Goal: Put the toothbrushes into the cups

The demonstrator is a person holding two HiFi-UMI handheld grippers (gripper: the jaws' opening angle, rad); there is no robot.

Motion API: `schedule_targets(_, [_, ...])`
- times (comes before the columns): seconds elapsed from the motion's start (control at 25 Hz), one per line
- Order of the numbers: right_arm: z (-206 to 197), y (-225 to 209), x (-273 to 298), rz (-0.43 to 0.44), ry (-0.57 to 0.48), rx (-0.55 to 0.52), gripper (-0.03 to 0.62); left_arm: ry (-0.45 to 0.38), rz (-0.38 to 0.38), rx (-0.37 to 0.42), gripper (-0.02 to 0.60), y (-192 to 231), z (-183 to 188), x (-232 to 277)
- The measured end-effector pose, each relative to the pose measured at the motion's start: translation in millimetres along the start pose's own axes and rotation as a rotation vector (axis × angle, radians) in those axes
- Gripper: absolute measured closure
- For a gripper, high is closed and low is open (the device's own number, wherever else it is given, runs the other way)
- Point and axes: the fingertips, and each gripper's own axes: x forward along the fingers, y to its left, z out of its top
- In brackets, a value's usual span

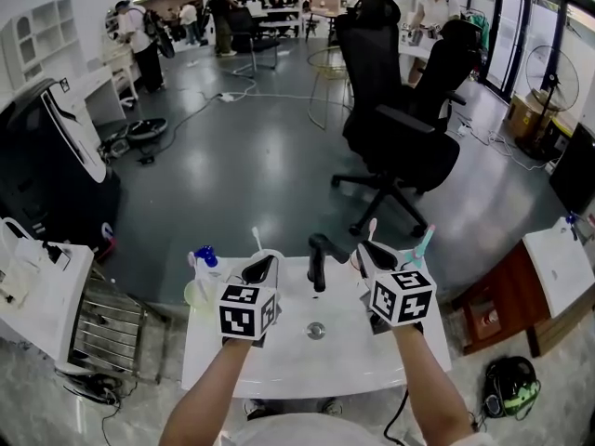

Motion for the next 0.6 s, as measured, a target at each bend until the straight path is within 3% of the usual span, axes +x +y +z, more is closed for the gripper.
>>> schedule_targets(0.6, [1,24,-18,-0.005,-0.013,-0.013,0.592,-0.015,-0.001,-0.001,0.578,6,2,-13])
